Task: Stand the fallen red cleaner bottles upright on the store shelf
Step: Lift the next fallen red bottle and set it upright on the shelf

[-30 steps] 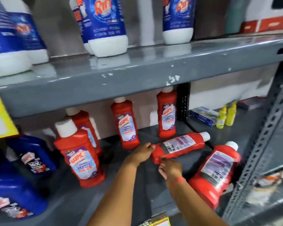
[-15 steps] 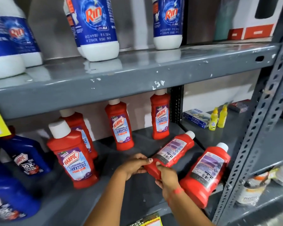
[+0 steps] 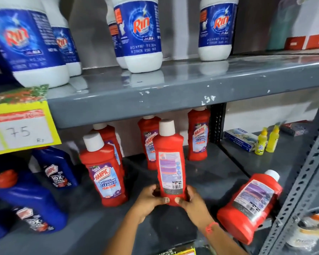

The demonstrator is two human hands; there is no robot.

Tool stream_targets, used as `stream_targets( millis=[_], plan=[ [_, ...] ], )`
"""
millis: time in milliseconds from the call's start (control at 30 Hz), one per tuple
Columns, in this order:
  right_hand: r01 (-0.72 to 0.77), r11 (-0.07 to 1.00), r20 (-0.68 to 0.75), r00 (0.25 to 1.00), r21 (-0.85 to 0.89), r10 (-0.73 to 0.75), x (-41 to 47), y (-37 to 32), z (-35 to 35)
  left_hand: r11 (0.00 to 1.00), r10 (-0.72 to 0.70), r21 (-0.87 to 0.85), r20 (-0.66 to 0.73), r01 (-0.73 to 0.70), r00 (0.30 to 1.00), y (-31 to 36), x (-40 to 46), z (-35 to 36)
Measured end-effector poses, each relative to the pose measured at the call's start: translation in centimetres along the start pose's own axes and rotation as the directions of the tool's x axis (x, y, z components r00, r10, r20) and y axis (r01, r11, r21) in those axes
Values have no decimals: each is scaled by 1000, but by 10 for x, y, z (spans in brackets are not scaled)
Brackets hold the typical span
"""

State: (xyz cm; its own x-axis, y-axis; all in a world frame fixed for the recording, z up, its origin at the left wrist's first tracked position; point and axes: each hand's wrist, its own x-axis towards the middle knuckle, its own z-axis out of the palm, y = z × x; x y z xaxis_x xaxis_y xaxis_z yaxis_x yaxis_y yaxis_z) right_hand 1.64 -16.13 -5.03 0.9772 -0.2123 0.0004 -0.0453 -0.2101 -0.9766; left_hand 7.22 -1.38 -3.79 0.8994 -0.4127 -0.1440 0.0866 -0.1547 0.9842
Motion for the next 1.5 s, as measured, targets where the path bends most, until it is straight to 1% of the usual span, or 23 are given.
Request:
stream_targets(
  millis=[100,167,233,300,467,533,567,667,733,800,867,933,1000,1033,1067,1167,1267,1300,1400,1500],
  plan=[
    [6,998,90,996,-59,-1,13,-2,3,998,57,40,-97,-54,994,-3,1,-1],
    [6,993,120,993,-117,8,22,-2,5,990,96,120,-171,-76,981,-4,3,-2],
    [7,986,123,992,-167,14,30,-4,6,975,124,209,-210,-79,970,-4,7,-3],
    [15,982,117,993,-190,8,36,-5,7,964,124,259,-232,-62,965,-5,11,-4],
    [21,973,69,998,-228,-5,45,-4,11,958,106,285,-289,-20,951,-8,19,-7],
    [3,983,44,999,-182,5,46,-1,12,951,99,309,-292,-4,951,-9,19,-9],
    [-18,992,16,1000,-128,20,47,0,14,949,97,316,-288,-1,953,-9,19,-9],
    [-84,995,-126,988,50,89,45,0,21,940,91,342,-281,11,955,-8,17,-12],
    [-90,991,-212,971,96,109,45,-1,27,938,96,347,-272,5,957,-7,13,-16],
    [-77,993,-228,969,88,95,45,-2,31,945,98,326,-260,-8,961,-6,9,-20],
    [-72,996,-156,985,47,78,46,-3,32,962,65,275,-246,5,967,-4,6,-23],
    [-103,992,-1,995,74,104,45,-6,34,977,33,213,-245,21,969,-2,7,-23],
    [-132,983,171,979,127,110,44,-8,36,984,3,175,-253,43,968,2,9,-23],
    [-120,984,210,973,129,91,44,-9,37,985,-12,166,-250,55,968,4,11,-24],
    [-94,989,210,975,113,69,43,-10,39,985,-26,162,-241,66,970,7,12,-25],
    [-59,998,125,990,10,57,44,-10,39,982,-72,161,-155,97,985,14,13,-28],
    [-65,996,140,988,-55,72,47,-9,31,964,-126,233,-18,127,992,19,14,-29],
    [-64,995,153,985,-78,76,47,-9,27,962,-137,240,-2,133,991,19,14,-30],
    [-67,987,180,979,-147,93,47,-11,20,955,-119,270,-17,120,993,21,17,-33],
    [-64,985,182,979,-157,93,43,-12,22,954,-117,279,5,111,993,21,18,-35]
  ],
)
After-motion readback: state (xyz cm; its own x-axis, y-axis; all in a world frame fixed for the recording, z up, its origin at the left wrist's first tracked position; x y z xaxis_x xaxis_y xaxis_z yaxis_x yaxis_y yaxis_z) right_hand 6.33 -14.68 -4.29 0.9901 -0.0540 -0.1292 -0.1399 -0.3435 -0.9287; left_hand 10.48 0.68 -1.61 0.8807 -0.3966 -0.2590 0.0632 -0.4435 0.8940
